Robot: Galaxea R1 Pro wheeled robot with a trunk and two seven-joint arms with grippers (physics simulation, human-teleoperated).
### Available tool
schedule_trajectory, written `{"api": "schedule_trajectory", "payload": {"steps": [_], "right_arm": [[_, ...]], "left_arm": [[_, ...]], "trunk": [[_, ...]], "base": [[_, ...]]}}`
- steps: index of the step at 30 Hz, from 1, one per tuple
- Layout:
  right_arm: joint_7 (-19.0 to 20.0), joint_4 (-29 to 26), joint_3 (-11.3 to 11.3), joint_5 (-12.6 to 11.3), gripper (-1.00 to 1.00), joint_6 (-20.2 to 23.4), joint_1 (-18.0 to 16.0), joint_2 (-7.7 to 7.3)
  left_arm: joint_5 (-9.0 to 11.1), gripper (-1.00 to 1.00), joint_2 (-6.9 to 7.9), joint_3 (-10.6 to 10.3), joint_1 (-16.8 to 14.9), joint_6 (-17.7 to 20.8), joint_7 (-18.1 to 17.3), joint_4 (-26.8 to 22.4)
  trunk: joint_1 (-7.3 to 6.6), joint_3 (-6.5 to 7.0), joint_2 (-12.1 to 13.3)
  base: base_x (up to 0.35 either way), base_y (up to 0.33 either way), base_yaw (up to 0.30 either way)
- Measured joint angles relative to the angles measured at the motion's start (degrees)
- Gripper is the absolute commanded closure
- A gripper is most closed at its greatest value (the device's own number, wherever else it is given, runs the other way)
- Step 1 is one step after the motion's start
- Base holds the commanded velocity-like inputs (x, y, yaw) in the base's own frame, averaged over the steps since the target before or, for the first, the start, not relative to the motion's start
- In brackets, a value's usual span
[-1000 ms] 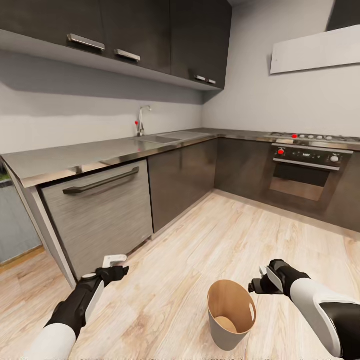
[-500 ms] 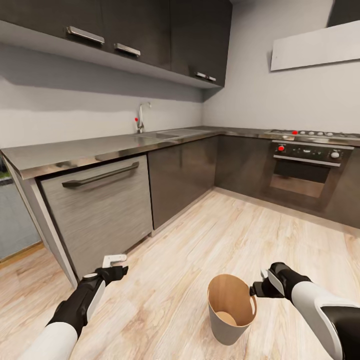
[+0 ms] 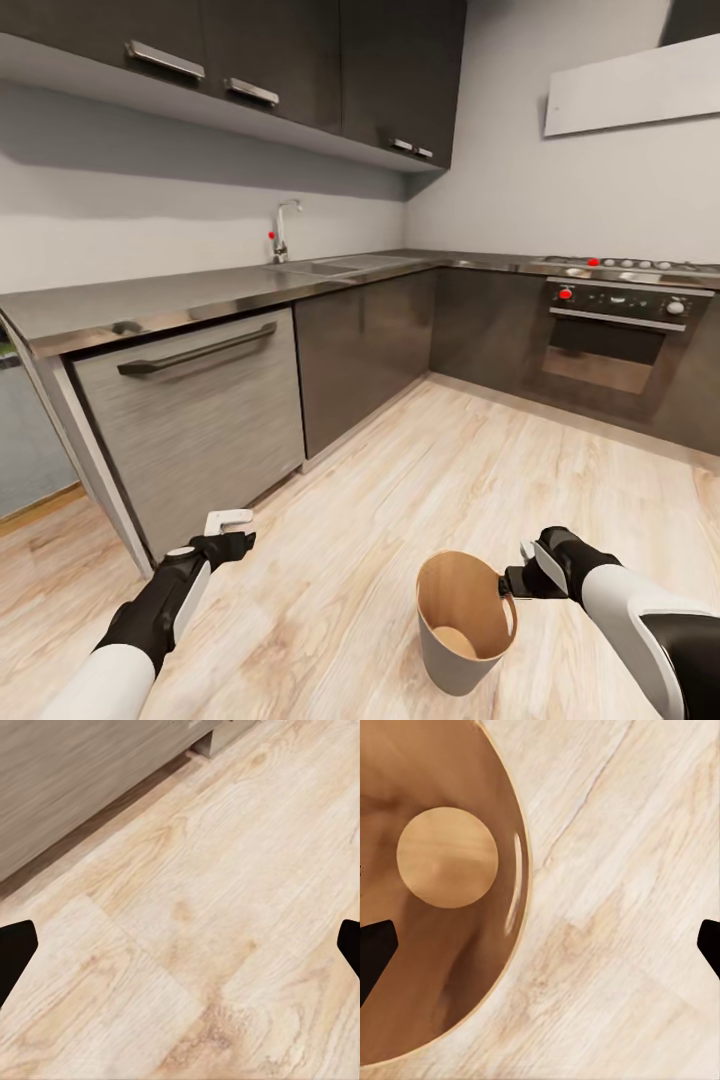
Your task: Put the three can of soda from the living room inside the tash can in the kitchen.
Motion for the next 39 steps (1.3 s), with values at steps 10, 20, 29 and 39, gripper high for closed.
{"api": "schedule_trajectory", "payload": {"steps": [10,20,29,39], "right_arm": [[-0.1,0.1,1.0,0.0,-1.0,0.0,0.2,0.09],[-0.1,-0.1,1.1,0.0,-1.0,-0.1,0.6,0.02],[-0.1,0.0,1.2,0.0,-1.0,-0.1,0.7,0.08],[-0.1,0.1,1.5,0.0,-1.0,-0.1,0.7,0.07]], "left_arm": [[-0.1,-1.0,-0.06,-0.1,0.0,-0.4,0.2,-0.1],[-0.2,-1.0,-0.06,-0.1,0.0,-0.5,0.2,0.0],[-0.2,-1.0,-0.06,-0.1,0.0,-0.5,0.1,0.1],[-0.3,-1.0,-0.06,-0.1,0.0,-1.4,0.1,0.1]], "trunk": [[0.0,0.0,0.0],[0.16,-1.32,-0.1],[0.39,-3.32,-0.2],[0.39,-3.32,-0.2]], "base": [[0.073,0.0,0.0],[0.003,0.0,0.0],[0.0,0.0,0.0],[0.006,0.002,0.0]]}}
